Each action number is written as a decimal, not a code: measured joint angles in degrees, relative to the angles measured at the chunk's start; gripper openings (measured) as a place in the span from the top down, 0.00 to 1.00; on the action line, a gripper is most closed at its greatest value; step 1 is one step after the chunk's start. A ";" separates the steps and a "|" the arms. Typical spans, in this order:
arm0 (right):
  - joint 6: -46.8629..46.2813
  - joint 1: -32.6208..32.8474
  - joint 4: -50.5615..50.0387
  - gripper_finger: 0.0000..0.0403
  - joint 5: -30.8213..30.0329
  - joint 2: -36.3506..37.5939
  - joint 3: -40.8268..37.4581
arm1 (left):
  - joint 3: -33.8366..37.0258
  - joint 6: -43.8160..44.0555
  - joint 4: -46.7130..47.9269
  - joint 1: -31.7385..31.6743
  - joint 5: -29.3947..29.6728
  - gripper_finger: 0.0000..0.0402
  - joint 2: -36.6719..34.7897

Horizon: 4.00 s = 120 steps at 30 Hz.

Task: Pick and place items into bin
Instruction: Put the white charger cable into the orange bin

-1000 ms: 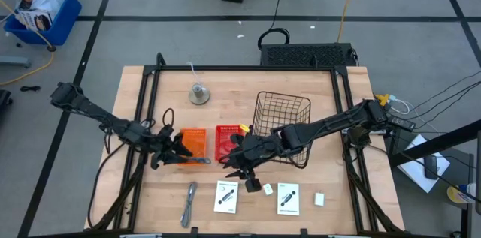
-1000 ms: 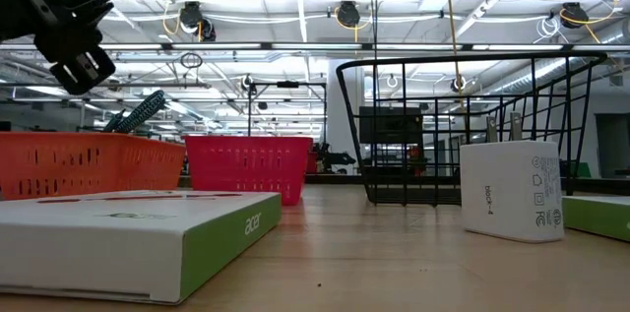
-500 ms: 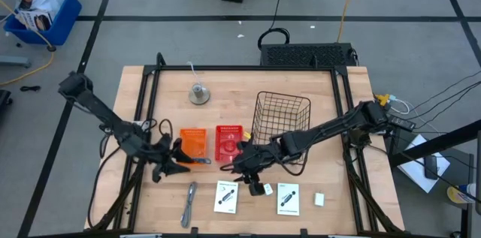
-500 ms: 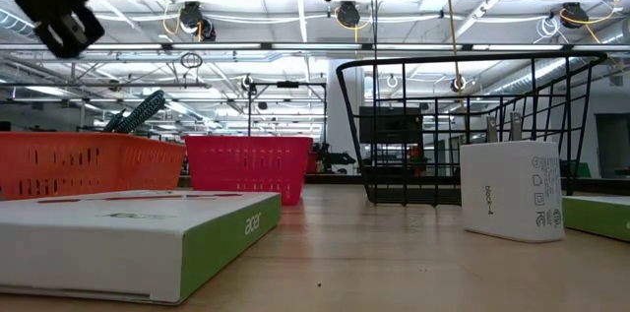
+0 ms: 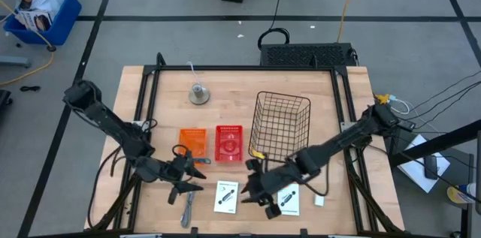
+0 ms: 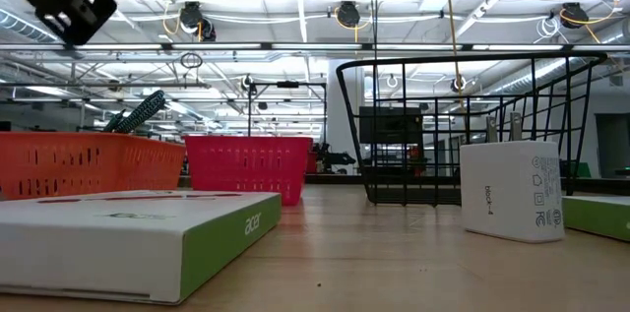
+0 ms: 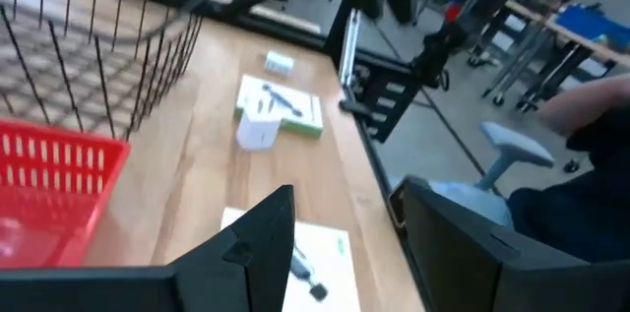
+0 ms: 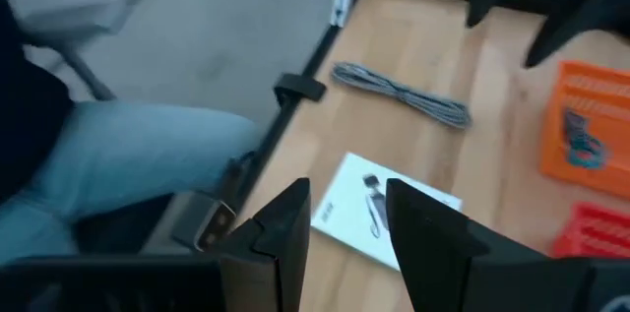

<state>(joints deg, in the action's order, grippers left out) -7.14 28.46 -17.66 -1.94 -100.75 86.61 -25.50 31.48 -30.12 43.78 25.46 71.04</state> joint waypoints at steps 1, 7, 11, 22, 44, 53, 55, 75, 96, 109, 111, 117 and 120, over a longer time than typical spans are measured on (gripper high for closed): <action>0.02 0.76 -0.30 0.68 -2.09 0.12 0.00 | -0.02 1.40 -0.03 -0.20 -0.64 0.51 0.60; -0.15 4.03 -2.17 0.68 -7.42 0.53 0.00 | -0.11 16.68 1.92 1.21 -1.14 0.51 0.64; 0.79 5.10 -2.53 0.68 -7.43 0.53 0.00 | -0.47 24.41 2.37 3.82 6.77 0.51 0.60; 0.12 5.55 -0.75 0.68 -7.98 2.31 -5.91 | -19.23 38.35 37.29 6.82 13.39 0.51 3.66; 17.38 7.98 29.96 0.68 -8.76 29.11 -32.18 | -32.36 81.84 64.50 5.00 -9.24 0.51 23.55; 21.56 8.01 32.38 0.68 -8.56 31.19 -33.31 | -32.37 83.26 64.65 3.72 -13.42 0.51 25.79; 22.25 8.01 32.38 0.68 -8.56 31.19 -33.31 | -32.46 83.75 66.58 3.72 -13.30 0.51 25.73; 24.17 8.01 31.97 0.68 -8.34 31.17 -33.31 | -32.50 83.59 69.31 2.37 -15.15 0.51 30.67; 22.84 8.03 32.03 0.68 -8.36 31.16 -33.31 | -32.43 81.41 68.99 2.35 -16.80 0.89 31.08; 22.82 8.03 32.03 0.68 -8.43 31.17 -33.31 | -36.12 80.68 74.81 4.06 -4.92 0.89 22.26; 22.84 8.03 32.01 0.68 -8.43 31.15 -33.31 | -36.61 79.55 76.97 3.58 -1.25 0.89 20.16; 22.83 8.03 32.01 0.68 -8.45 31.17 -33.31 | -36.57 70.57 79.53 -1.76 2.03 0.88 15.17; 22.84 8.03 32.01 0.68 -8.45 31.17 -33.31 | -36.57 65.87 81.11 -5.68 1.62 0.89 13.77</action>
<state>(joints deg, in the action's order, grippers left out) 15.70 36.49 14.35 -10.39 -69.58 53.30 -62.06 97.35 50.99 38.09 27.08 84.81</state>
